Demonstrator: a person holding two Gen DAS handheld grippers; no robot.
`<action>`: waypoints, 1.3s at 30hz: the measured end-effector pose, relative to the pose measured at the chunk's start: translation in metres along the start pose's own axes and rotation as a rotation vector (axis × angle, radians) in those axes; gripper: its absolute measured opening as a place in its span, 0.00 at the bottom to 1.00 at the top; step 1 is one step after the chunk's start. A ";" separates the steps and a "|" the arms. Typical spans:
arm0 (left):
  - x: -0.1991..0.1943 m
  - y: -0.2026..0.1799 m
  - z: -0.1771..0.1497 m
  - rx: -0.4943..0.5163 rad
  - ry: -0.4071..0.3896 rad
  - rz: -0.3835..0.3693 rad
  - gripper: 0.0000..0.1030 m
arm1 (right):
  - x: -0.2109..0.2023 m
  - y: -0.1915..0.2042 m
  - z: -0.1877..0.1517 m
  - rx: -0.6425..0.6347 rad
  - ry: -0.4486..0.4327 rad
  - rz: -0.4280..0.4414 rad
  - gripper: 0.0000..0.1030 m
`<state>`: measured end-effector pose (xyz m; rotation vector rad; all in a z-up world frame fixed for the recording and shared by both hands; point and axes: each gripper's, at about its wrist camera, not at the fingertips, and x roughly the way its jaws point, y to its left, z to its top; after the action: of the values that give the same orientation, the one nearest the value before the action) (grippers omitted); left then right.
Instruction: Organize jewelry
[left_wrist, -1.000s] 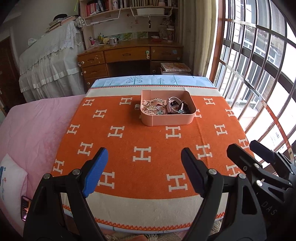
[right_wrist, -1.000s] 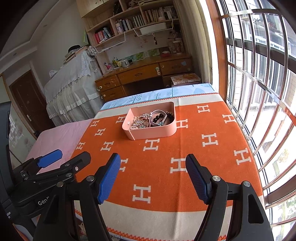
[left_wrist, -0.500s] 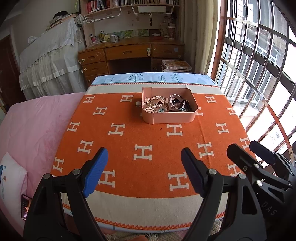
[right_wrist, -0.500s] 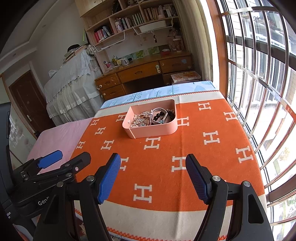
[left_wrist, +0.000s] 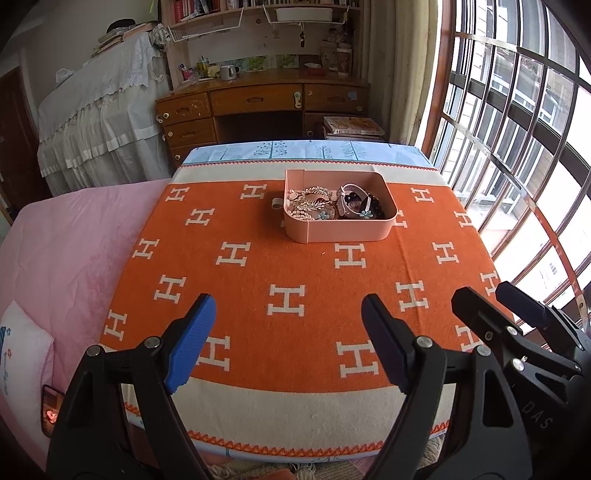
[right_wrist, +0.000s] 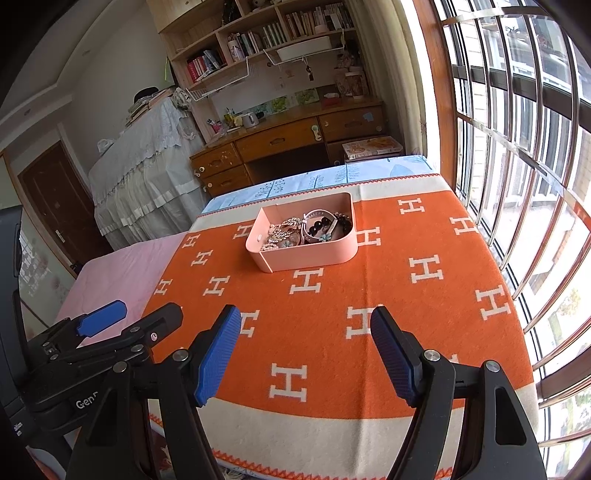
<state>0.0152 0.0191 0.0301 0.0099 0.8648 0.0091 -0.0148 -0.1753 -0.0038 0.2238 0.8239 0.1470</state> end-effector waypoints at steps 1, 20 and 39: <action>0.000 0.000 0.000 0.000 -0.001 0.001 0.77 | 0.000 0.000 0.000 0.000 0.000 0.000 0.72; 0.004 0.005 -0.004 -0.005 0.013 0.001 0.77 | 0.005 0.000 -0.002 0.004 0.011 0.001 0.72; 0.004 0.006 -0.004 -0.006 0.010 0.004 0.77 | 0.005 0.001 -0.002 0.004 0.011 0.000 0.72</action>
<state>0.0148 0.0254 0.0241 0.0057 0.8749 0.0159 -0.0135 -0.1729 -0.0086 0.2272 0.8349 0.1464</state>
